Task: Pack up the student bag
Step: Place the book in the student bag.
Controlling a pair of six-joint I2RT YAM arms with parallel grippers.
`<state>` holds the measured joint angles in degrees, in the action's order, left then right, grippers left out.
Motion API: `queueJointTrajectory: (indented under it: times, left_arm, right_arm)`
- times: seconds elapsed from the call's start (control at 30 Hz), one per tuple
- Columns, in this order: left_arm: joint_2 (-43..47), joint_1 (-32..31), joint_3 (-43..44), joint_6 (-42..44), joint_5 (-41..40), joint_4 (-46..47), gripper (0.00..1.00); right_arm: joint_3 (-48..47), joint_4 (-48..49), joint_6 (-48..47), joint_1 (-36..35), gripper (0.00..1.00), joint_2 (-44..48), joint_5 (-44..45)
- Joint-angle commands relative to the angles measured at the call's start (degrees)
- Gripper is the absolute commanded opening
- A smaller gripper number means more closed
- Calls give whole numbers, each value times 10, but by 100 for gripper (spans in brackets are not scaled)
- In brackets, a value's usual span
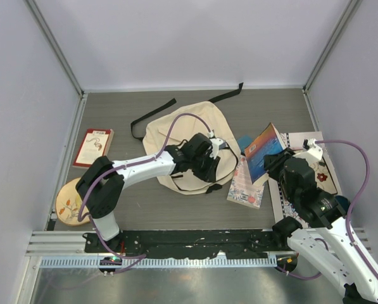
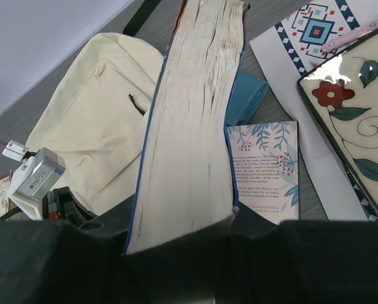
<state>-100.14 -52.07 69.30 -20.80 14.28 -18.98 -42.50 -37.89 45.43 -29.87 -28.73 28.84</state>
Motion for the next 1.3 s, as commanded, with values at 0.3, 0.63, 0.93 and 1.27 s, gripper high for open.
queueJointTrajectory:
  times: [0.3,0.63,0.93,1.27]
  left_arm:
    - [9,5,-8,-6,-31,47,66]
    - [-15,5,3,-6,-20,58,58]
    - [-23,5,3,-9,-14,65,45]
    - [-24,5,2,-13,-8,69,8]
  right_arm:
    - [-20,110,15,-2,1,12,21]
    - [-17,109,19,-1,1,11,18]
    - [-14,108,24,0,1,16,17]
    - [-14,105,26,-2,1,18,20]
